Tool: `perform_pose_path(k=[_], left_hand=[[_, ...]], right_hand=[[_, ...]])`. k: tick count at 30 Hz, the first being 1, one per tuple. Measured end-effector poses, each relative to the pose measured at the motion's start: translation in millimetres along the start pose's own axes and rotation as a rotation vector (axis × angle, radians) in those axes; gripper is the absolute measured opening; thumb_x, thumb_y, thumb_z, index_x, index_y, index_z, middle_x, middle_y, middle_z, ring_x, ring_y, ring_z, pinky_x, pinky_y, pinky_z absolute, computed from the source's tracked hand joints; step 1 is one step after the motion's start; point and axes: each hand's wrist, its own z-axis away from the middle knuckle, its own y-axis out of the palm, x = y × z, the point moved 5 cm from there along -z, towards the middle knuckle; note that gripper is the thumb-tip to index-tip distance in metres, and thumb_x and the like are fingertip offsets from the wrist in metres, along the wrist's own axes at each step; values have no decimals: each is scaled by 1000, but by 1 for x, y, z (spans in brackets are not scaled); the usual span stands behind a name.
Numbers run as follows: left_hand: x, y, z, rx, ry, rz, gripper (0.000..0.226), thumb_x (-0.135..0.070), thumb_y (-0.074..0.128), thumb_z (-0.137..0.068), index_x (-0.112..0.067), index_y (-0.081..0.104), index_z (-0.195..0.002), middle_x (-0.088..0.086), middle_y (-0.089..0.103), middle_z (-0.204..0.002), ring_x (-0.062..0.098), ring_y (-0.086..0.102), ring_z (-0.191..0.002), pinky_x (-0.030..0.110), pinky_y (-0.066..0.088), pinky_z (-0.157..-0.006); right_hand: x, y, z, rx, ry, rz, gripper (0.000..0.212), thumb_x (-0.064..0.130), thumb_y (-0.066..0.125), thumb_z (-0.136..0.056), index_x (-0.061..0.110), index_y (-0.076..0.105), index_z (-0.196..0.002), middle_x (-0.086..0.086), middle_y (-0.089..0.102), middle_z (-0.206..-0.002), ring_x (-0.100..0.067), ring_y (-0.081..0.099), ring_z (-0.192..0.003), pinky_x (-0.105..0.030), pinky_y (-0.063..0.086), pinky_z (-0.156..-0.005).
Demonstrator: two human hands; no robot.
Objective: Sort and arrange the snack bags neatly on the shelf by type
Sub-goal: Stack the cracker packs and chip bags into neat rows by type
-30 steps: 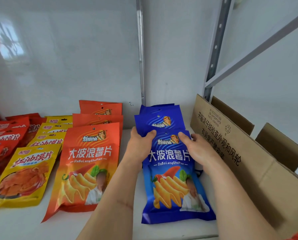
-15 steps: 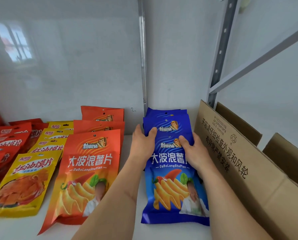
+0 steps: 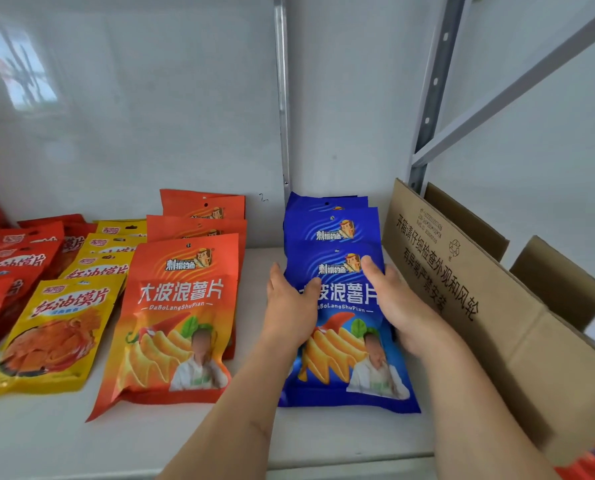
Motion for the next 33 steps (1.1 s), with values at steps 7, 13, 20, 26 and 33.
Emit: perform_pose_path(k=[7, 13, 20, 26, 33], left_hand=[[-13, -4, 8, -16, 79, -149, 79, -48, 62, -94, -22, 20, -155, 2, 36, -150, 23, 54, -127, 41, 61, -87], [-11, -6, 17, 1, 132, -248, 79, -52, 60, -94, -23, 21, -155, 1, 35, -151, 23, 51, -130, 39, 60, -91], [-10, -10, 23, -20, 108, -315, 94, -59, 57, -92, -24, 1, -159, 3, 23, -160, 20, 39, -140, 44, 55, -100], [-23, -8, 55, -70, 279, -736, 84, -67, 40, -95, -26, 4, -160, -1, 2, -168, 22, 9, -153, 43, 26, -120], [-6, 5, 46, 99, 182, -813, 78, -69, 30, -96, -28, 9, -160, -3, 2, -168, 26, 6, -153, 42, 28, -119]], right_hand=[[12, -11, -7, -120, -32, 205, 62, 70, 52, -87, 24, 45, -127, 0, 73, -103, -15, 74, -84, -35, 59, -77], [18, -4, -25, -131, -59, 261, 59, 64, 53, -91, 24, 42, -133, -1, 72, -103, -16, 74, -80, -29, 56, -63], [25, 5, -30, -158, -112, 405, 63, 62, 54, -91, 20, 38, -136, 6, 65, -96, -9, 68, -75, -24, 49, -55], [36, 4, -39, -313, -223, 689, 86, 75, 59, -75, 27, 33, -142, -1, 56, -132, -22, 65, -104, -45, 56, -85], [32, 13, -51, -231, -187, 646, 84, 64, 63, -84, 26, 22, -148, 0, 65, -115, -13, 69, -80, -37, 60, -72]])
